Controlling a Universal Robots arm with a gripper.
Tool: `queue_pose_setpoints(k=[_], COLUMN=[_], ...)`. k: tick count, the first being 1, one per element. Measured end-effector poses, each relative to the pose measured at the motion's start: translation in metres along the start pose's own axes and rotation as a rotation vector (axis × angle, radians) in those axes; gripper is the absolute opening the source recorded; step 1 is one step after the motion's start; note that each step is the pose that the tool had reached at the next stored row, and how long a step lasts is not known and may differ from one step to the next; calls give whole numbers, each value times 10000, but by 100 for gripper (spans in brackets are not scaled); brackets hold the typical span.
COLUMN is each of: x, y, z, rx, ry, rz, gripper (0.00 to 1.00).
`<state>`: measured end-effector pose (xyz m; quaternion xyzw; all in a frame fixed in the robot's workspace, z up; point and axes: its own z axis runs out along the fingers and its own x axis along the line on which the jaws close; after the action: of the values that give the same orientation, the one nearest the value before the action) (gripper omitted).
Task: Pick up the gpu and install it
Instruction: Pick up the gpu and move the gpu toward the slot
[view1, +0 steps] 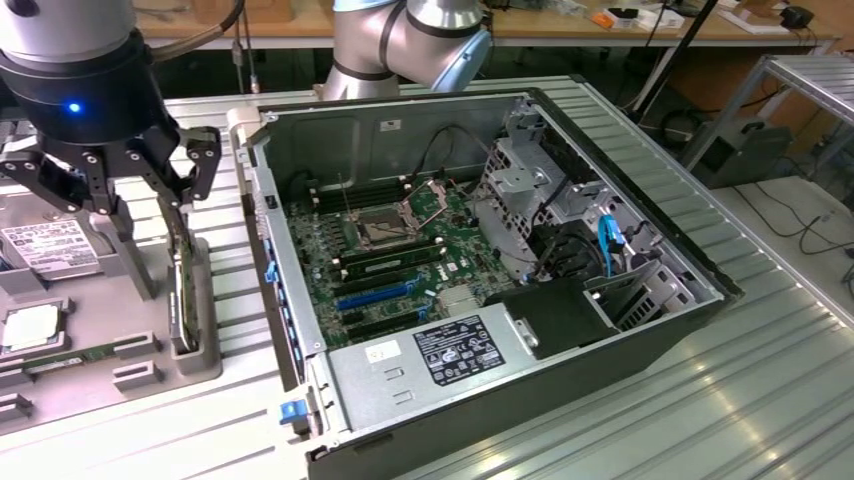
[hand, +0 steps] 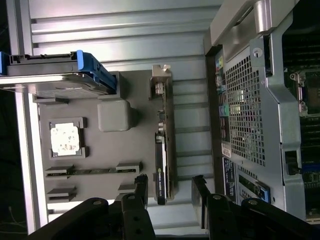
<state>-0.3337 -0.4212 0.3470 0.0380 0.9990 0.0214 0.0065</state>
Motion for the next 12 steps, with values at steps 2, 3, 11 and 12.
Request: queue_pose_setpoints(k=[2,3,11,12], x=[0,0,1,1], y=[-1,-1,-4,-4], z=[21,29,81,86], rx=[0,0,0,1], ry=[0,0,0,1], rz=[0,0,0,0], gripper=[48,48,48,48])
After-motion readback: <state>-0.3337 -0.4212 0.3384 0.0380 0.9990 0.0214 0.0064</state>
